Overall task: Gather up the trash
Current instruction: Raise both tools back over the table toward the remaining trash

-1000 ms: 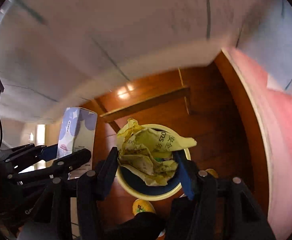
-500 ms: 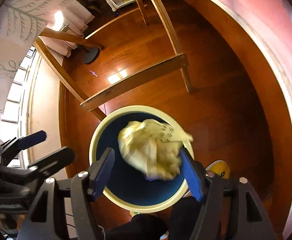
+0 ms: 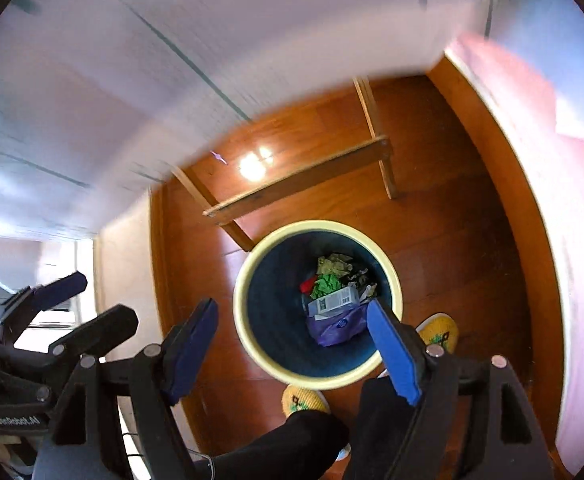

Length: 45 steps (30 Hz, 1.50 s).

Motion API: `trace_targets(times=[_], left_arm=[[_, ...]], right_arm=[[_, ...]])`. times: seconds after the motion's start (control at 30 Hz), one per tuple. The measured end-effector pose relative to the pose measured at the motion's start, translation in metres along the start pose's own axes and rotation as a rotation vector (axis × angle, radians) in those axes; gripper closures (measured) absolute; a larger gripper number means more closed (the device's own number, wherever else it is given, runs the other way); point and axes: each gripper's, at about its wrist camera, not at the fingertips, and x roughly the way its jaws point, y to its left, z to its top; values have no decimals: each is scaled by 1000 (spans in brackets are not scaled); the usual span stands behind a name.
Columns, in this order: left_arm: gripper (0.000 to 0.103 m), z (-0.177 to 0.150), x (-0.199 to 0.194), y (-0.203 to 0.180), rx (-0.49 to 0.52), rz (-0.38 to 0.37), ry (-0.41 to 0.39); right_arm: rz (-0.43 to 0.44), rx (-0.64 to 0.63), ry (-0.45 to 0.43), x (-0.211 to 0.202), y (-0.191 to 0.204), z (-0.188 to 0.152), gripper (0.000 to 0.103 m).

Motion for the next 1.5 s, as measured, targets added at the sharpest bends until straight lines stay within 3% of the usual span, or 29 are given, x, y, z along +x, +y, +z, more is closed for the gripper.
trace_targets(times=[0.27,0.5,0.8,1.0,1.17,1.33,1.5], left_arm=[[4,10,-142,4,7,2,-113],[4,38,-258,2,23,35,-302],[4,76,-349,12,-7,32,-513],[4,96,-373,29,-47,37,-582],[4,112,-375,44,-92,41,-594],[4,143,-366,59,-154,94,-597],[4,194,-336,85,-300,128,-529]], right_arm=[[-11,-57,-107,-139,49,18,26],[-18,-126,-288,-255,88,39,26],[-58,-219,-462,-327,123,72,26],[-80,-267,-489,-340,149,96,26],[-61,-276,-464,-340,161,120,26],[-37,-323,-433,-328,170,164,26],[24,-409,-407,-307,175,231,26]])
